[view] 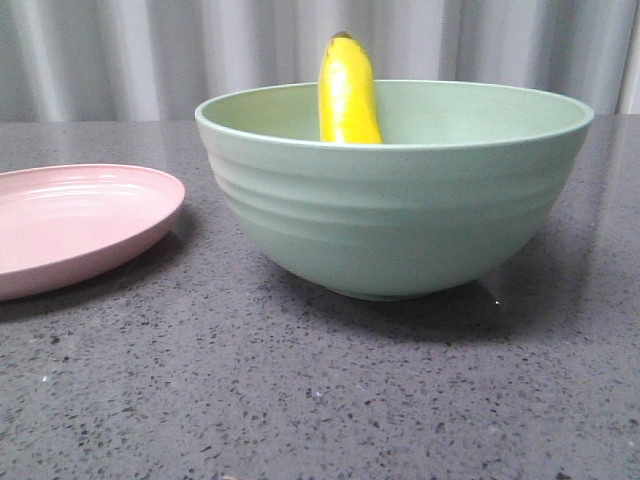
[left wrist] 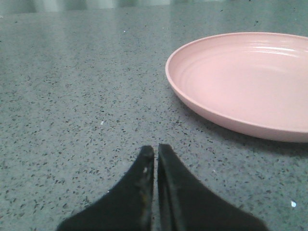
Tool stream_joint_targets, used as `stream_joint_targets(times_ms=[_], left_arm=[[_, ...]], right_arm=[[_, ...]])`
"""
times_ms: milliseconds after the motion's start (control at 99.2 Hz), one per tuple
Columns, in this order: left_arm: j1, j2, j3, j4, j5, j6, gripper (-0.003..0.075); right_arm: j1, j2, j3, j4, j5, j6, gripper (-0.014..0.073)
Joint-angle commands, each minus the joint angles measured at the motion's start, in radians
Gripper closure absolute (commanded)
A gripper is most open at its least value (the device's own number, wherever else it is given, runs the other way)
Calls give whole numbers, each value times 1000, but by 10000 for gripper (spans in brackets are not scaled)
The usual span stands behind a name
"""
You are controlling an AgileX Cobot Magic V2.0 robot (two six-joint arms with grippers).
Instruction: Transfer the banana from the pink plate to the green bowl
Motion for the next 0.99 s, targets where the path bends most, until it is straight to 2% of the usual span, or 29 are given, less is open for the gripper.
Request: stream_joint_targets(times_ms=[0,322,977], left_arm=[[1,-29,11,1,-60,-10,741],[1,-29,11,1,-60,-10,741],[1,-29,11,1,-60,-10,741]], right_arm=[[-9,-27,20,-14,29,-2,659],[-9,-27,20,-14,215,-3,659],[-9,-27,20,-14,209,-3,659]])
